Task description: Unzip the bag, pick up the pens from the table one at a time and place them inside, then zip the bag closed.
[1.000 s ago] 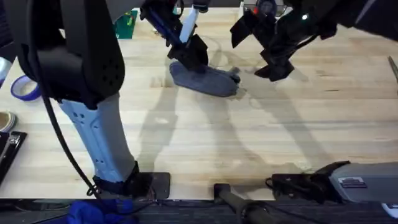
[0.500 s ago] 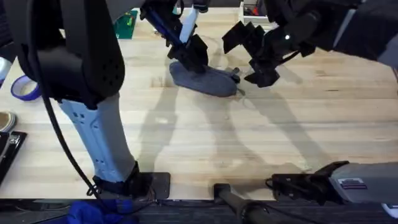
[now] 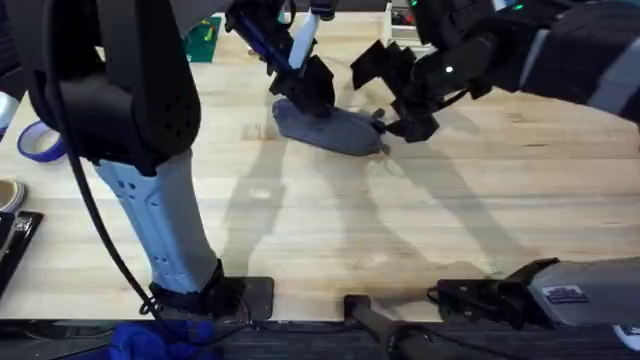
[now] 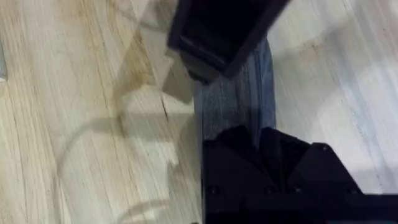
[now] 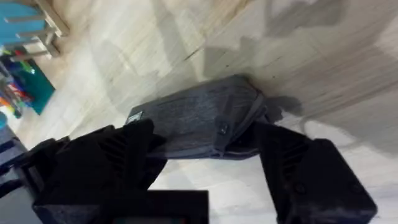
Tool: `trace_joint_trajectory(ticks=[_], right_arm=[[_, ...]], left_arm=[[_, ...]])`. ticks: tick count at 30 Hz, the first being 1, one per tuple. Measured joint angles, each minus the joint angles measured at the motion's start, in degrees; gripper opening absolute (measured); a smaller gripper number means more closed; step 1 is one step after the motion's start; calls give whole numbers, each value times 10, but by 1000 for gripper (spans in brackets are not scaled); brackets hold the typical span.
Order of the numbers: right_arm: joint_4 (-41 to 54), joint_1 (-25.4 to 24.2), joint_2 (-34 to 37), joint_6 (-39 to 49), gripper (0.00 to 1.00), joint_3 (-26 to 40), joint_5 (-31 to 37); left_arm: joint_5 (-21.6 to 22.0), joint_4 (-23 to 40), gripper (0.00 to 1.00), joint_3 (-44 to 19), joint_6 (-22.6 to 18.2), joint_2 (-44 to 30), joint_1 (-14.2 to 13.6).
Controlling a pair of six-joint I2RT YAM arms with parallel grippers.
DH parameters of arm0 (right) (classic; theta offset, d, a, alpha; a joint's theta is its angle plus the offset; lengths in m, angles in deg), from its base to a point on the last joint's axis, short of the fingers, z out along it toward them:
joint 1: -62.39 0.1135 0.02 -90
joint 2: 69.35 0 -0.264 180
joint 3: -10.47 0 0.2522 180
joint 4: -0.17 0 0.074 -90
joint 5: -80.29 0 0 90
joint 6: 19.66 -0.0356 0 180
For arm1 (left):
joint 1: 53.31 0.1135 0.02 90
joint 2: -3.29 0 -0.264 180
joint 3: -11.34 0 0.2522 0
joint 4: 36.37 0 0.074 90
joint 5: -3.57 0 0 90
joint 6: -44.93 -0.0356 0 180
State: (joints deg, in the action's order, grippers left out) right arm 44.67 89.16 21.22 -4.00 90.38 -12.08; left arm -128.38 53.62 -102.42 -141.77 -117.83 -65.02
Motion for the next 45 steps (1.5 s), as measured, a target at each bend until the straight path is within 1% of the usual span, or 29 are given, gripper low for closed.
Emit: trace_joint_trajectory(ticks=[3, 6, 12, 15, 18, 19, 22, 25, 30, 32, 35, 45], right_arm=[[-4, 4, 15, -5, 921, 0, 0], [-5, 5, 22, -6, 837, -1, 0], [-3, 5, 23, -7, 581, -3, 0], [-2, 5, 23, -7, 493, -3, 1], [1, 5, 23, -7, 377, -4, 2], [2, 5, 23, -7, 352, -4, 2], [2, 4, 23, -7, 327, -4, 1], [10, 2, 23, -7, 217, -5, -1], [12, -3, 23, -7, 162, -5, -8], [12, -4, 23, -7, 126, -5, -9], [12, -5, 23, -7, 43, -5, -11], [13, -6, 22, -7, 31, -5, -14]], left_arm=[[0, 0, 42, 0, 0, 0, 0], [0, 0, 42, 0, 0, 0, 0], [0, 0, 42, 0, 0, 0, 0], [0, 0, 42, 0, 0, 0, 0], [0, 0, 42, 0, 0, 0, 0], [0, 0, 42, 0, 0, 0, 0], [0, 0, 42, 0, 0, 0, 0], [1, 0, 42, 0, 0, 0, 0], [2, -1, 42, 0, 0, 0, 0], [2, -1, 42, 0, 0, 0, 0], [2, -2, 42, 0, 0, 0, 0], [2, -2, 42, 0, 0, 0, 0]])
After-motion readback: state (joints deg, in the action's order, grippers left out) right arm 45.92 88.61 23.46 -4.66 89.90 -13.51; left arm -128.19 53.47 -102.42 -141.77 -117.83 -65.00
